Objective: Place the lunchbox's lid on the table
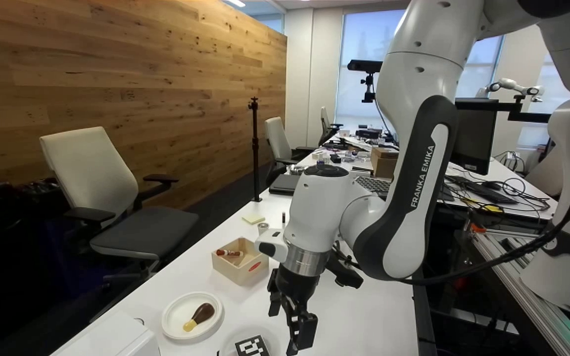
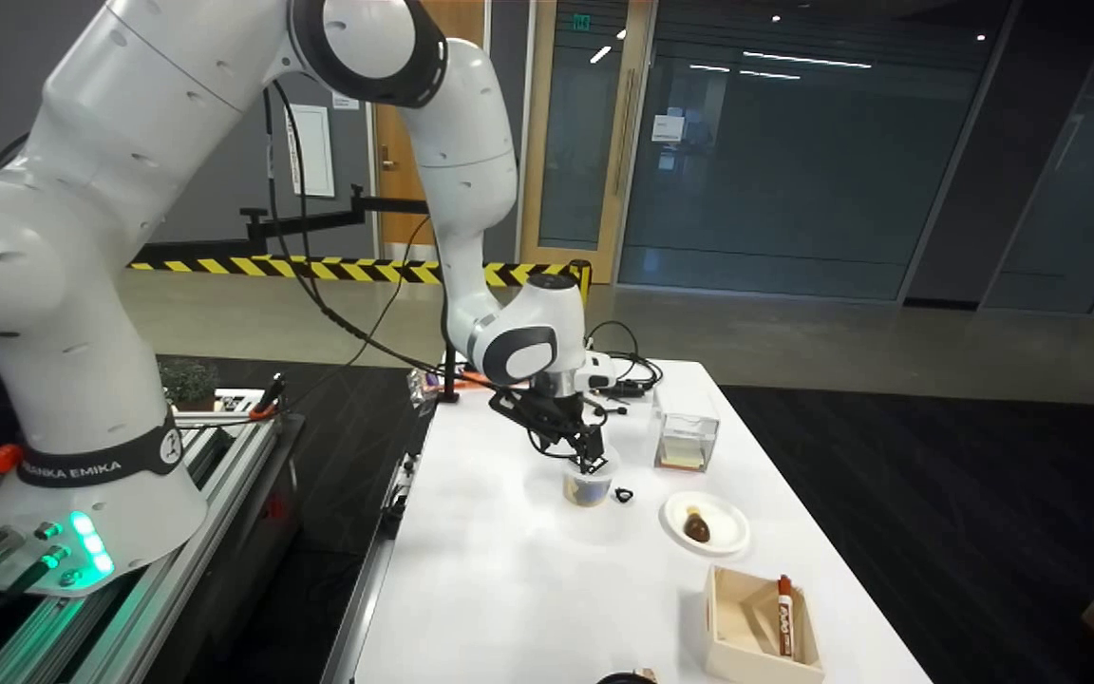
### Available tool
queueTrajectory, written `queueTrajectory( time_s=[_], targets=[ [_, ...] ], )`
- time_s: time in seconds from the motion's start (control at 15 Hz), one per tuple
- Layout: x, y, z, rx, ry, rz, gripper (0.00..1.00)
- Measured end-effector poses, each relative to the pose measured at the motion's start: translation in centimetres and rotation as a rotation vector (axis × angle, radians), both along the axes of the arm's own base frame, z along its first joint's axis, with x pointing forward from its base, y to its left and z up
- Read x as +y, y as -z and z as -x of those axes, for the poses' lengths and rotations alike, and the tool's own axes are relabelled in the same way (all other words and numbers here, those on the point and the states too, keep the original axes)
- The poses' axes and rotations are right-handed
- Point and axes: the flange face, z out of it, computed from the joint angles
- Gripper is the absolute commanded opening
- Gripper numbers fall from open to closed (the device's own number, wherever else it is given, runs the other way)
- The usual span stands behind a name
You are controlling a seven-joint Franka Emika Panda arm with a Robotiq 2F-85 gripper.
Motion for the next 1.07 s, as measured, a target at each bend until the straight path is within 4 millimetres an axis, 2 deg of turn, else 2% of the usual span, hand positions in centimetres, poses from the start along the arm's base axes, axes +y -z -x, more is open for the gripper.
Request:
queueTrajectory(
  time_s=[0.47, 1.07],
  targets=[
    [0.7, 1.4, 0.6, -0.014, 0.024, -0.003, 1.00],
    [0.7, 1.6, -0.2, -0.103, 0.019, -0.002, 1.00]
  ],
)
